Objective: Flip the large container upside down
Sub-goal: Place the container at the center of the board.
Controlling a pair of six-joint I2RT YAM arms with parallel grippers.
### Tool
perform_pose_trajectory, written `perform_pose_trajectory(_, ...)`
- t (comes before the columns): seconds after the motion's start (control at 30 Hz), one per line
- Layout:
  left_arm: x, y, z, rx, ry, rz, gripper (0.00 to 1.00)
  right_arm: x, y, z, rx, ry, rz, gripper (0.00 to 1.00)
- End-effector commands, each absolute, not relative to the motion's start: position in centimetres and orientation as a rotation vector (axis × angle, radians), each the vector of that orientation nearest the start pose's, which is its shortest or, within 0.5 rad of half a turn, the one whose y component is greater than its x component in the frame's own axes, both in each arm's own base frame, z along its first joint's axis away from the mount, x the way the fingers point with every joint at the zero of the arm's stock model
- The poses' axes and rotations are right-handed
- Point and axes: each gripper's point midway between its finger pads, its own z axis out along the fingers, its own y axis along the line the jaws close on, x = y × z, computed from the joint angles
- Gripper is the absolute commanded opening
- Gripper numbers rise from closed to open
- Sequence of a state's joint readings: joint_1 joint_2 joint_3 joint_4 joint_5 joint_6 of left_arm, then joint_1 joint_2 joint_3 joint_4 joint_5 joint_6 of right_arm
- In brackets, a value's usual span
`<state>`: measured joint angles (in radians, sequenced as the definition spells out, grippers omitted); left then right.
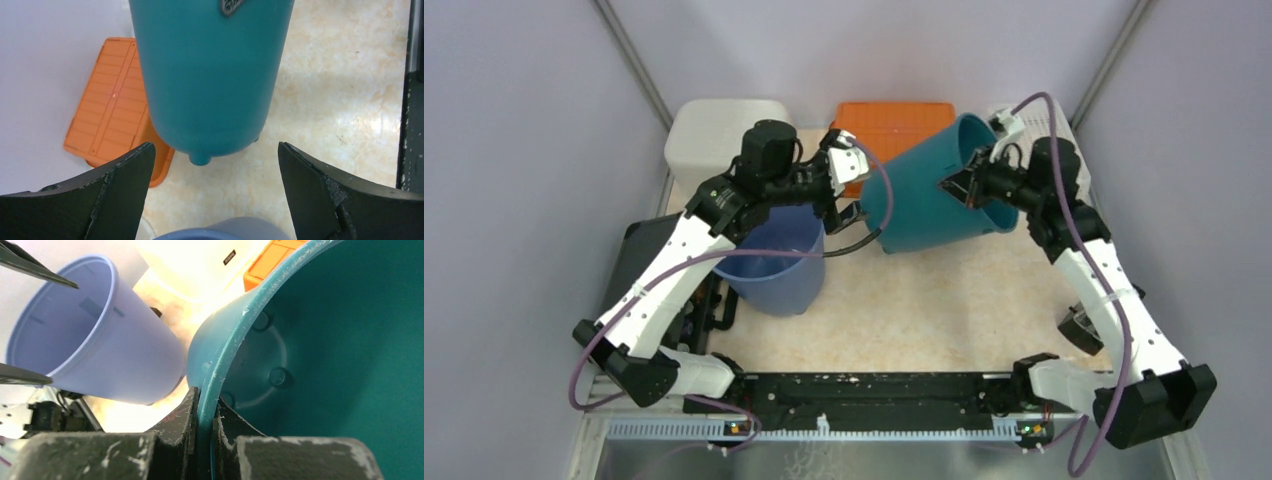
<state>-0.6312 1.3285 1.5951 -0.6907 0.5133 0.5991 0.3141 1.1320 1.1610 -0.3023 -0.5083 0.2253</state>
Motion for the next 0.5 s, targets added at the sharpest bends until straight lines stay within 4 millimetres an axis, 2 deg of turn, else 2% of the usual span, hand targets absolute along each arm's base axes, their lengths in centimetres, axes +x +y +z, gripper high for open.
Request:
perform_pose_trajectory(0.0, 27.7, -29.6, 37.8, 1.241, 1.422, -0.651, 0.99, 28.4, 18.2, 35.9, -0.461, 1.722, 0.987, 0.00)
perform_pose_trajectory(0.17, 28.4, -30.5, 38.3, 1.169, 1.456, -0.707, 0.99, 26.4, 17.6, 34.7, -0.419, 1.766, 1.170, 0.00)
perform_pose_trajectory(0.27, 29.3, -30.9, 37.3, 1.128, 1.509, -0.726, 0.99, 25.4, 17.8, 34.4, -0.387, 1.786, 1.275, 0.00)
perform_pose_trajectory(0.37, 29.9, -31.4, 36.1, 1.103, 1.548, -0.741, 0.99, 25.7, 16.9, 33.4, -0.309, 1.810, 1.277, 0.00)
perform_pose_trajectory(0.43, 30.3, -31.7, 35.4, 1.091, 1.572, -0.752, 0.99, 26.3, 16.0, 31.9, -0.245, 1.851, 1.266, 0.00)
perform_pose_trajectory(0.47, 30.3, -31.8, 35.1, 1.090, 1.581, -0.759, 0.99, 26.9, 14.9, 31.0, -0.188, 1.873, 1.246, 0.00)
